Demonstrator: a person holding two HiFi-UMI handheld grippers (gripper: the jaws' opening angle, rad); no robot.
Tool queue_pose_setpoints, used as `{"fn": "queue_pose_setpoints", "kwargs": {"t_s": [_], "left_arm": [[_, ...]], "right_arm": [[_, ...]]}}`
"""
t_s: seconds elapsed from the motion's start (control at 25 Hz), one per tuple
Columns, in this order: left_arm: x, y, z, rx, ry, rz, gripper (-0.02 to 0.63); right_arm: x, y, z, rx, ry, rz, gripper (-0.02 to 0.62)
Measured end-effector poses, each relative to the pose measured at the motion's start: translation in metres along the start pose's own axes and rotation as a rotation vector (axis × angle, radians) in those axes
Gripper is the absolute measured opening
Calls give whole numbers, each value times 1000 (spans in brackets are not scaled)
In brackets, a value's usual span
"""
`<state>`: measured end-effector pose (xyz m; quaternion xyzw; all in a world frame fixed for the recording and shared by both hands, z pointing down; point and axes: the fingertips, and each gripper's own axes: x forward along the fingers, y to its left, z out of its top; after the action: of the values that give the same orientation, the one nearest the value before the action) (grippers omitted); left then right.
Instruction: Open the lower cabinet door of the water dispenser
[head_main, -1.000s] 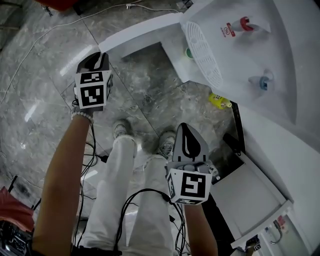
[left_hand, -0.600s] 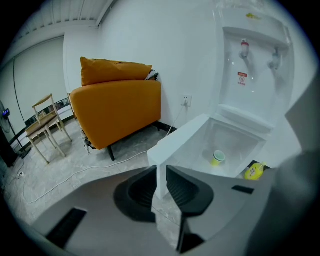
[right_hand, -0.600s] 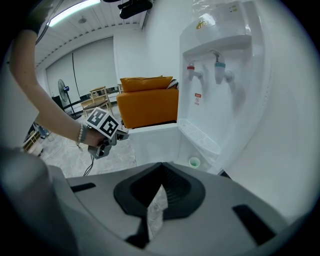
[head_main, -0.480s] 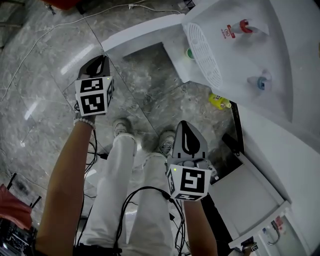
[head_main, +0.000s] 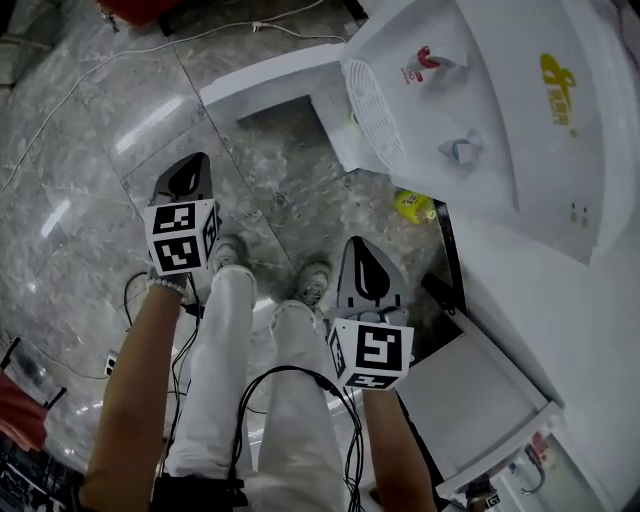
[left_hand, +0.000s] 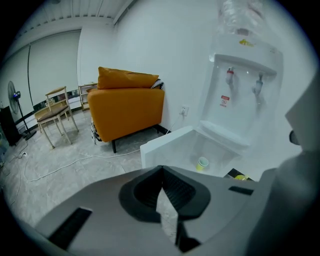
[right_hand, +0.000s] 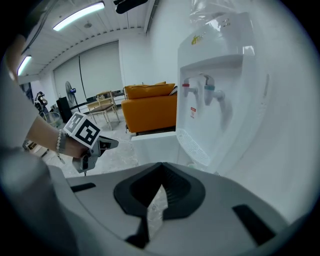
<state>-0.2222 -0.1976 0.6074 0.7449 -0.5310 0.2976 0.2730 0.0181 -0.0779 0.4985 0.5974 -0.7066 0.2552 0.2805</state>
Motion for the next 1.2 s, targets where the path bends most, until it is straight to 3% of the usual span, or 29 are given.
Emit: {"fn": "queue_pose_setpoints", "kwargs": {"t_s": [0.2, 0.6, 1.2], "left_arm": [[-44, -24, 20, 13, -26, -51, 12], [-166, -97, 113, 87, -111, -219, 14], [-314, -136, 206, 185, -236, -251, 12]], "right_arm": [[-24, -2, 25, -35, -30, 43, 5], [-99, 3, 108, -93, -133, 123, 5], [-198, -6, 198, -89, -277, 114, 5]]}}
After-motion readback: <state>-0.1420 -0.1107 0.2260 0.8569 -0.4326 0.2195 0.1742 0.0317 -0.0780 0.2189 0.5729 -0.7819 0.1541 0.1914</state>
